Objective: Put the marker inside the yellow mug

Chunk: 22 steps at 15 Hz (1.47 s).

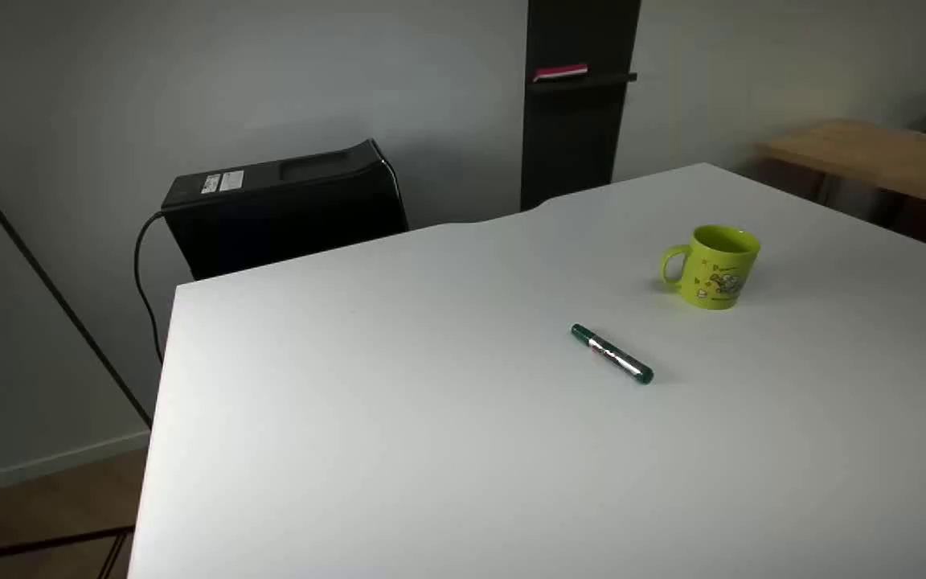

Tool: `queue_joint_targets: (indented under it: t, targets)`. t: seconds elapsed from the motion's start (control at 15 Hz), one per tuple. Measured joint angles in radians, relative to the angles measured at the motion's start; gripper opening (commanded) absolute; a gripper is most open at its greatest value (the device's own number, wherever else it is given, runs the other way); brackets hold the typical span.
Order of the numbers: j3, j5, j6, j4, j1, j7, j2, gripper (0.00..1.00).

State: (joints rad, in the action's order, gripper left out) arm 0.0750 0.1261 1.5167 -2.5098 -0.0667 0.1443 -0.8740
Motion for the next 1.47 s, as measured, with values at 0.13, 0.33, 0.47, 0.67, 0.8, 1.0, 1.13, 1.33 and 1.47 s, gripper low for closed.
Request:
queue_joint_targets:
  t: [0.13,0.33,0.47,0.67,0.8,1.0,1.13,1.33,1.47]
  targets:
    - [0.000,0.000,0.001,0.000,0.000,0.000,0.000,1.00]
    - [0.000,0.000,0.001,0.000,0.000,0.000,0.000,1.00]
    - [0.000,0.000,0.001,-0.002,0.003,0.000,0.000,1.00]
    - [-0.008,0.000,-0.001,-0.040,0.016,0.000,0.001,1.00]
    - [-0.015,-0.007,-0.003,-0.089,0.033,0.001,0.000,1.00]
    - [-0.021,-0.032,-0.001,-0.180,0.071,0.016,-0.003,1.00]
    - [-0.025,-0.059,0.009,-0.248,0.098,0.025,-0.010,1.00]
    - [-0.035,-0.105,0.047,-0.299,0.126,0.027,-0.004,1.00]
    - [-0.044,-0.145,0.095,-0.298,0.141,0.027,0.016,1.00]
